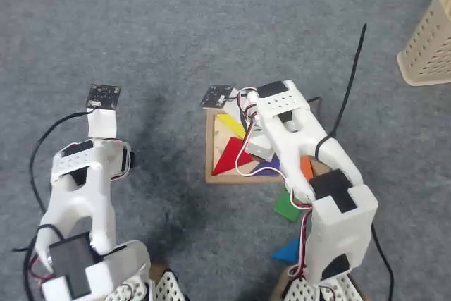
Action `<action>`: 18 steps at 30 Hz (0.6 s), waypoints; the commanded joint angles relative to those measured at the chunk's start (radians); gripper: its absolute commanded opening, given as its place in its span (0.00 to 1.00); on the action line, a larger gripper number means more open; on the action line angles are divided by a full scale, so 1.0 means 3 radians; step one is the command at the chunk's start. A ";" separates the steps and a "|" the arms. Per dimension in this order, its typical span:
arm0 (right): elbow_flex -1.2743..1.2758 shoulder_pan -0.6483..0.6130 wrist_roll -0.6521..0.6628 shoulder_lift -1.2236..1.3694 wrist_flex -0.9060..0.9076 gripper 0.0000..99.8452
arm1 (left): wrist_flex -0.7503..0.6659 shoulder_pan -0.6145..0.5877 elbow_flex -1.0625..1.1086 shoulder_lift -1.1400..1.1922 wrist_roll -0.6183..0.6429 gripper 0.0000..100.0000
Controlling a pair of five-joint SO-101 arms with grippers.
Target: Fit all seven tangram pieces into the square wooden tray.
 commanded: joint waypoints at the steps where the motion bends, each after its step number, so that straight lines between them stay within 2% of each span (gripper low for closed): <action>1: -0.0107 -0.0049 -0.0292 -0.0151 0.0192 0.01 | -0.0061 0.0000 -0.0008 -0.0153 -0.0036 0.18; 10: -0.0118 -0.0054 -0.1432 -0.0499 0.0529 0.01 | -0.0061 0.0000 -0.0008 -0.0153 -0.0036 0.18; 18: -0.0118 -0.0320 -0.1790 -0.0627 0.0606 0.01 | -0.0061 0.0000 -0.0008 -0.0153 -0.0036 0.18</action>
